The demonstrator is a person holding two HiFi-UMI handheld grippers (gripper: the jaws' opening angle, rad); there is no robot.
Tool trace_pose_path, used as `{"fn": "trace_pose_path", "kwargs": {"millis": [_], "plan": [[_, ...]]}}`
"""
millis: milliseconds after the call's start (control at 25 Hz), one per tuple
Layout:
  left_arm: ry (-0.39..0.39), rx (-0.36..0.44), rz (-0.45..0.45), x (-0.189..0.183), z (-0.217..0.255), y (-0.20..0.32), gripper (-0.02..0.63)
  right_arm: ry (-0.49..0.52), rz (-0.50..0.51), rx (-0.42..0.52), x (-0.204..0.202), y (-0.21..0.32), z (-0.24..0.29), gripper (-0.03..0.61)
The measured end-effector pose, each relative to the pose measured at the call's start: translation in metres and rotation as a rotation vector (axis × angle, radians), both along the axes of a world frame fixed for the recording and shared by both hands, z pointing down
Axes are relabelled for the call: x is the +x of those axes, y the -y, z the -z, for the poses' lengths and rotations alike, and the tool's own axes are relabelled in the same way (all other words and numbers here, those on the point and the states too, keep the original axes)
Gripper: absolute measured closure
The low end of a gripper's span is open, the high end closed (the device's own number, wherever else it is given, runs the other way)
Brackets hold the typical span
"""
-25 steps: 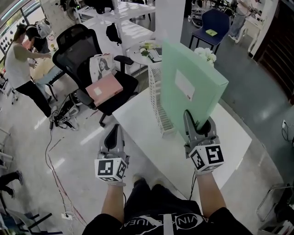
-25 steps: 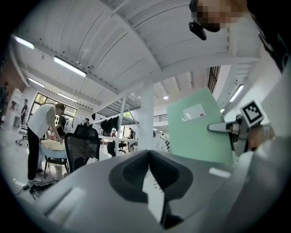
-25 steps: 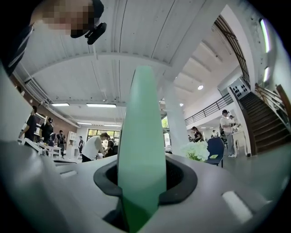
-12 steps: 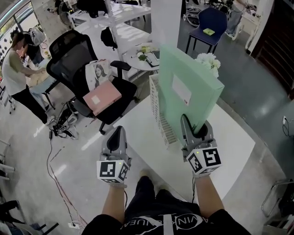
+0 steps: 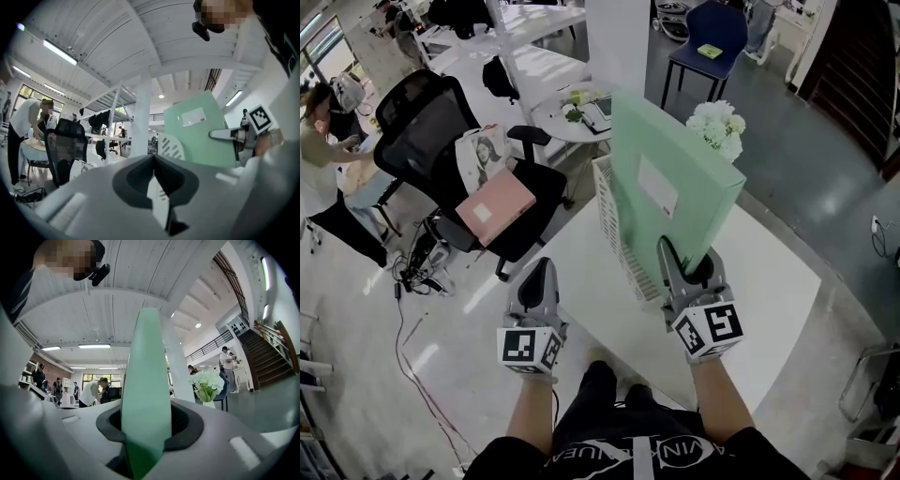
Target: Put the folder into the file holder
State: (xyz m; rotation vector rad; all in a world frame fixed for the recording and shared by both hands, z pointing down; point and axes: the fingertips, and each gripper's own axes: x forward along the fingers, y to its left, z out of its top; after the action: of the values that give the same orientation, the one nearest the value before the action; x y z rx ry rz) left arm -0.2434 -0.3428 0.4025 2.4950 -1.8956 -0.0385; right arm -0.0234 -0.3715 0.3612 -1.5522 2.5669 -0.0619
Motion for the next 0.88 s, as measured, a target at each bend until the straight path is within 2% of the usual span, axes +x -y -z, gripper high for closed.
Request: {"fn": "trace_pose_path", "kwargs": {"millis": [120,400,560,880], "plan": [[-0.001,-0.008,-0.016,0.001,-0.004,0.009,0.614,0.012,0.004,0.013,-0.003,0.001,0.000,0.419],[0.000,-0.020,-0.043,0.004,-0.006,0.022,0.614,0.042,0.028,0.124,-0.004,-0.006,0.004,0.419],[0.003,-0.029,-0.052,0.006,-0.010,0.024,0.614,0.080,0.006,0.137,-0.001,-0.007,-0.003,0.419],[0.003,-0.051,-0.045,0.001,-0.021,0.025,0.614,0.057,-0.001,0.140,-0.011,0.002,-0.018,0.419]]}}
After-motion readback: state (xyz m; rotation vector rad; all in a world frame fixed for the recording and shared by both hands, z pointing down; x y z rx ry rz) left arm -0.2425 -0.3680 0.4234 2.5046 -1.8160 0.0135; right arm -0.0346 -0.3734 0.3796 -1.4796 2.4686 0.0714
